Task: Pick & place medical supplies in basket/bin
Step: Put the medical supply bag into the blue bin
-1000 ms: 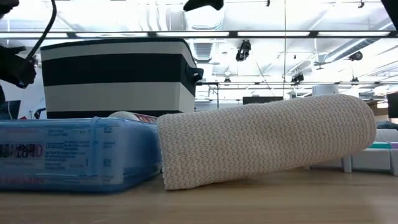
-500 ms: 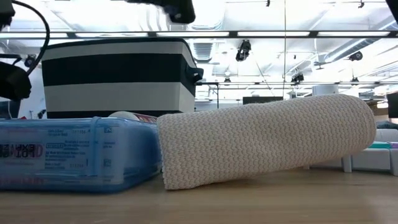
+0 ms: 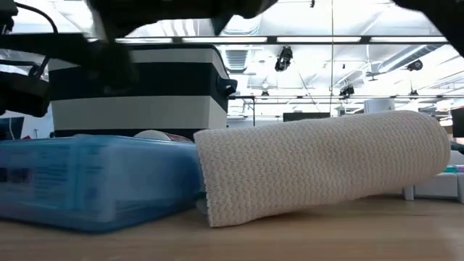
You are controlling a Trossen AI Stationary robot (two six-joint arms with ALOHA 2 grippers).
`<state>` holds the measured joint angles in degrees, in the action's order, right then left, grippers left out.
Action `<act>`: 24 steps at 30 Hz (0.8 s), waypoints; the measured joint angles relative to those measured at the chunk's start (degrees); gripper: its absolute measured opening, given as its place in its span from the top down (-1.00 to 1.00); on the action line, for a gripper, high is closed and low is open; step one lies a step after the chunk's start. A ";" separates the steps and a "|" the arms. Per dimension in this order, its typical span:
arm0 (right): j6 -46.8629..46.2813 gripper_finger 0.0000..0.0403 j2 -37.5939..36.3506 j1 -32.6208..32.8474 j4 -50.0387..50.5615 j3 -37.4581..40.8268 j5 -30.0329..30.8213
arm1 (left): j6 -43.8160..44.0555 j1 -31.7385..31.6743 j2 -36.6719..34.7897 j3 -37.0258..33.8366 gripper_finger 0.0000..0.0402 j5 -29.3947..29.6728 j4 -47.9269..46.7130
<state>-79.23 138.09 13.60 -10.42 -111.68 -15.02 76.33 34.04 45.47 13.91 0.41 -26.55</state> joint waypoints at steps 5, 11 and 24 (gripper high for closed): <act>5.15 -0.94 6.34 -0.13 17.49 -13.35 4.87 | 0.83 -0.03 -0.54 -1.20 -0.47 1.89 6.79; 14.49 -0.94 8.99 -0.41 38.96 -23.05 9.48 | 0.70 -0.02 -2.55 -1.47 -0.47 3.28 8.20; 18.58 -0.94 8.67 -0.29 44.34 -19.26 10.30 | 0.83 0.03 -6.25 -6.11 -0.47 6.49 23.81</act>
<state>-60.65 146.76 13.32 33.93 -130.93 -4.73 77.16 34.06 39.22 7.80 6.90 -2.74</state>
